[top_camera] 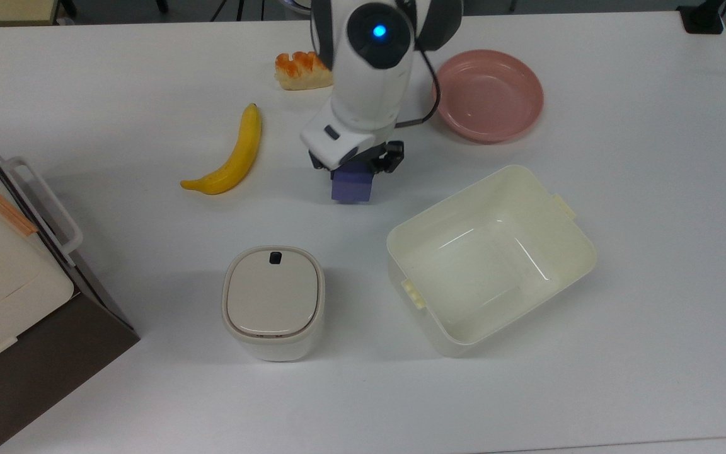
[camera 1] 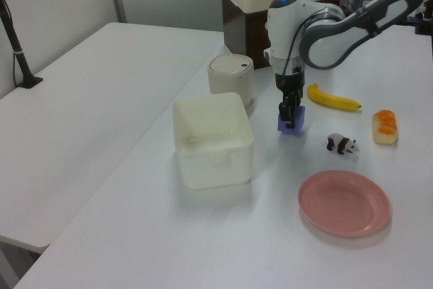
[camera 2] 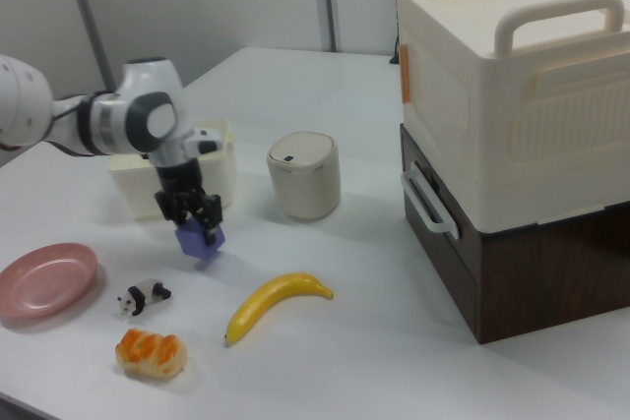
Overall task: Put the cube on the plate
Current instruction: 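Carry the purple cube over the pink plate and lower it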
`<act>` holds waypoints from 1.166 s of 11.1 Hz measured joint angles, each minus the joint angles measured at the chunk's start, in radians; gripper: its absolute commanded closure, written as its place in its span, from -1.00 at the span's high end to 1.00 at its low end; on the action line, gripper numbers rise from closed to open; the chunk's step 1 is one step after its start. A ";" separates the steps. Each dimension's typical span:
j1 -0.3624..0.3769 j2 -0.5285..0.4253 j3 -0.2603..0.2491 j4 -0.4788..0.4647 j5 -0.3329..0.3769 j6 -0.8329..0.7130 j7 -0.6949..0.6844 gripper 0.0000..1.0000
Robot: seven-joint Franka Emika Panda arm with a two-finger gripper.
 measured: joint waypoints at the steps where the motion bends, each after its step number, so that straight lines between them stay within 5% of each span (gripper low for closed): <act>1: 0.002 -0.031 0.039 -0.018 -0.043 -0.020 -0.019 -0.70; 7: 0.014 -0.085 0.362 -0.063 -0.066 -0.145 -0.046 -0.56; 9: 0.020 -0.084 0.466 -0.070 -0.066 -0.173 -0.046 0.17; 10: 0.029 -0.085 0.495 -0.072 -0.066 -0.199 -0.046 0.76; 11: 0.046 -0.085 0.504 -0.074 -0.066 -0.215 -0.046 1.00; 13: 0.062 -0.084 0.505 -0.076 -0.066 -0.225 -0.046 1.00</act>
